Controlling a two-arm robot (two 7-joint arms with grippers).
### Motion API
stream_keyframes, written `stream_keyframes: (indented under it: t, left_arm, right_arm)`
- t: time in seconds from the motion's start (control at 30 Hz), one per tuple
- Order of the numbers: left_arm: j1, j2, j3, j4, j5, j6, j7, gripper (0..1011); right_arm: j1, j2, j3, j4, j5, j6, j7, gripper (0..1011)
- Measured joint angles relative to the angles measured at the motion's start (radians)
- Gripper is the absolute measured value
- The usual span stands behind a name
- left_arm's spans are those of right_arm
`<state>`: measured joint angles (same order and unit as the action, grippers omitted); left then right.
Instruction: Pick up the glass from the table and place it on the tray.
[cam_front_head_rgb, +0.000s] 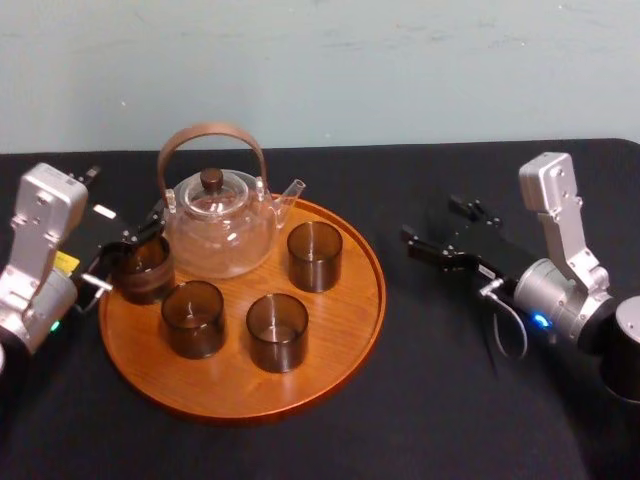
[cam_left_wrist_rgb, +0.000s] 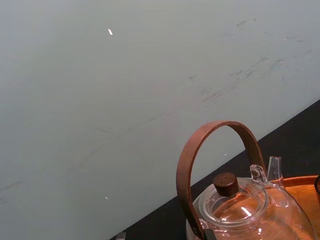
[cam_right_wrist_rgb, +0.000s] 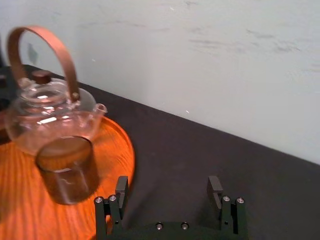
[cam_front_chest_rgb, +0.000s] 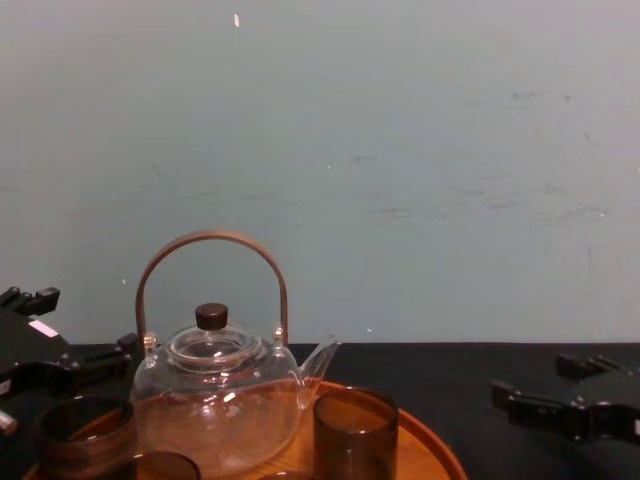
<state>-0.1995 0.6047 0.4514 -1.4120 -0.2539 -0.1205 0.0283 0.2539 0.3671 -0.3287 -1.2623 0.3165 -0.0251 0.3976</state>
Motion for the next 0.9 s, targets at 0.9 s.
stream_keyframes:
  t: [0.9]
  left_arm:
    - [0.000, 0.000, 0.000, 0.000, 0.000, 0.000, 0.000, 1001]
  right_arm:
    - [0.001, -0.004, 0.005, 0.013, -0.006, 0.000, -0.005, 1002]
